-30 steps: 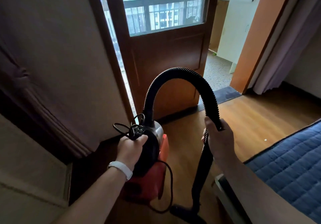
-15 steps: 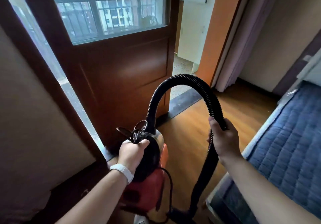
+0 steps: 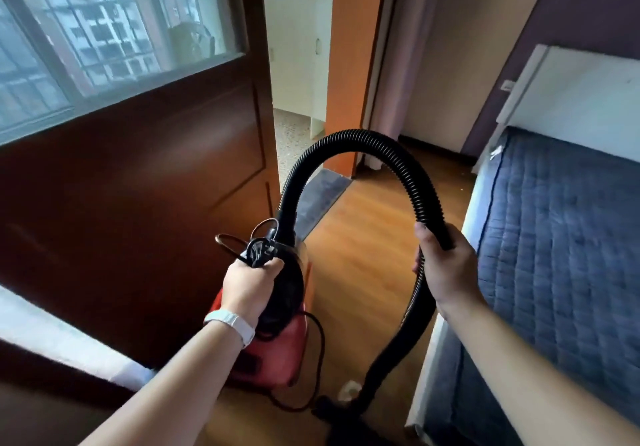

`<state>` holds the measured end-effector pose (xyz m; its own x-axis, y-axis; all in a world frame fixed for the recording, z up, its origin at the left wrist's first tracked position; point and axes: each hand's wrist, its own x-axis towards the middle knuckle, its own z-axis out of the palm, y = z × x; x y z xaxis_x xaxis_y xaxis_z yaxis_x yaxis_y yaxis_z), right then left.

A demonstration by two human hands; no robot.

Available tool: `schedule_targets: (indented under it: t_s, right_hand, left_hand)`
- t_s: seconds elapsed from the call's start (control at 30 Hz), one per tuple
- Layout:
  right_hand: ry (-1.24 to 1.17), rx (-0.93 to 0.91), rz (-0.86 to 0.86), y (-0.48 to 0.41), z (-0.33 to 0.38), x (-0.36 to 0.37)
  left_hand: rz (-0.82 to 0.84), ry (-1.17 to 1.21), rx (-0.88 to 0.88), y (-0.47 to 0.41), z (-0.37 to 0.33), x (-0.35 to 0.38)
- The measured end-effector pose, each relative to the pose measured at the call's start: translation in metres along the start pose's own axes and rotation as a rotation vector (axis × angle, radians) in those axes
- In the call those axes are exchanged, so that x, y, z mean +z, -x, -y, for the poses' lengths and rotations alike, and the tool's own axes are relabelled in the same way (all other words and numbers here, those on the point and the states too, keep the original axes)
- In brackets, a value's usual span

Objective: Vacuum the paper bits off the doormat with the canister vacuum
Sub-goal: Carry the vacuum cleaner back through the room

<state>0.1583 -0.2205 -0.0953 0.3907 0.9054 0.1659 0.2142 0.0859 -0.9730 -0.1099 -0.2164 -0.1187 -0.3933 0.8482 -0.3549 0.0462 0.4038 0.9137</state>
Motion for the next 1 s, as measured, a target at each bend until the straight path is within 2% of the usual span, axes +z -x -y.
schedule_targets:
  t_s: [0.37,0.57,0.77,1.0]
  right_hand:
    - [-0.075,0.130,-0.001,-0.186,-0.057,0.048]
    - [-0.058,0.152,-0.073,-0.301,-0.074,0.030]
    - [-0.043,0.107,-0.108,-0.374,-0.076,0.017]
    - [-0.002,0.131,-0.248,-0.458,-0.101,0.006]
  left_hand:
    - [0.004,-0.055,-0.114,-0.129,-0.068,0.122]
    - [0.014,-0.125,-0.033,-0.191,-0.123,0.209]
    - [0.051,-0.149,0.021,-0.241,-0.174,0.275]
    - [0.197,-0.180,0.035,-0.313,-0.209,0.361]
